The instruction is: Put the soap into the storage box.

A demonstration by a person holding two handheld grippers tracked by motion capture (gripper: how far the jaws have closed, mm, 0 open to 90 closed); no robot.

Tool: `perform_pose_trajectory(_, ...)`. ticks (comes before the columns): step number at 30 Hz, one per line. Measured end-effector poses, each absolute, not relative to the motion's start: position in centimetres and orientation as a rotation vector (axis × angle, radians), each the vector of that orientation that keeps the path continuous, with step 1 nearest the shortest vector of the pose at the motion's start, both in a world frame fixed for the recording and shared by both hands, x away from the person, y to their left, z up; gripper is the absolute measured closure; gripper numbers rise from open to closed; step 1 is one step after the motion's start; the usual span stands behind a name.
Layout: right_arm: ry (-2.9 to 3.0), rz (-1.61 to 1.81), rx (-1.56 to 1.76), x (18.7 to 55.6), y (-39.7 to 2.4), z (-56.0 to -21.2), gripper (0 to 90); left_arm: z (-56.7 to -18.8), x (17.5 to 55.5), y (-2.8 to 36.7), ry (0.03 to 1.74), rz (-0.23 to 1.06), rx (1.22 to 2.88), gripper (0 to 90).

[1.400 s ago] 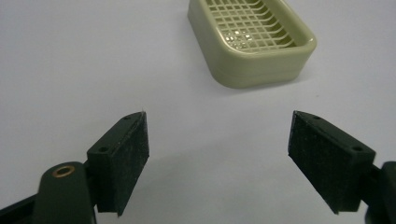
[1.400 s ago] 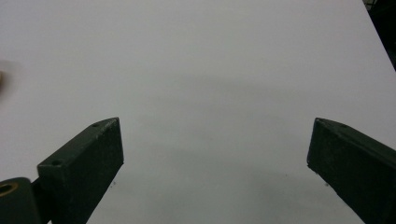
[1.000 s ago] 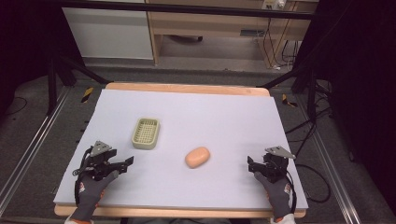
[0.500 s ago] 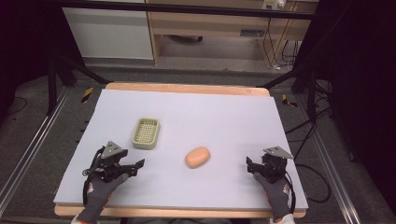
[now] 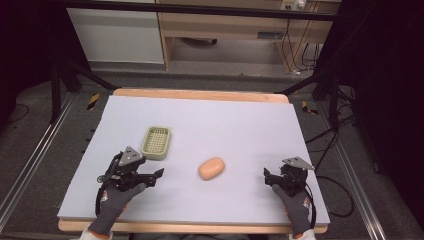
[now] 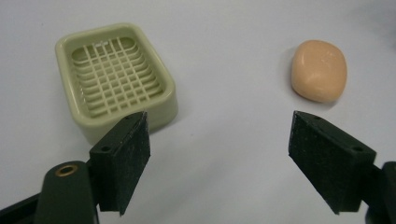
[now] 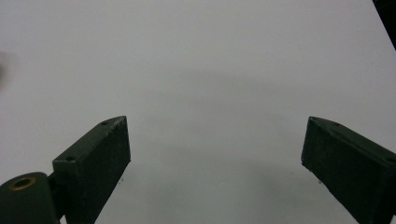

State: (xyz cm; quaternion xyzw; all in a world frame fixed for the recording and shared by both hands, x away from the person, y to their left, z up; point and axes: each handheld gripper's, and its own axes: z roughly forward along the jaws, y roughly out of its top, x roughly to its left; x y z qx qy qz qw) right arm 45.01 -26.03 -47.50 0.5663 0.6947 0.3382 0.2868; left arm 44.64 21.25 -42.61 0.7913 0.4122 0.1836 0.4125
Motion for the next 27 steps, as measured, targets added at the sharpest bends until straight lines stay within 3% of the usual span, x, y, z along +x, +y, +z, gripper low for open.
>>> perform_pose_trajectory(11, 1.858, 0.895, 1.515, 45.1, -26.1, -47.5, 8.0, -40.6, 46.2, 18.2, 0.967, 0.452, 2.026, 19.4)
perform_pose_trajectory(27, 1.851, 0.897, 1.53, 45.1, -26.2, -47.4, 7.4, -40.8, 48.2, 14.1, 0.911, 0.419, 2.103, 19.2)
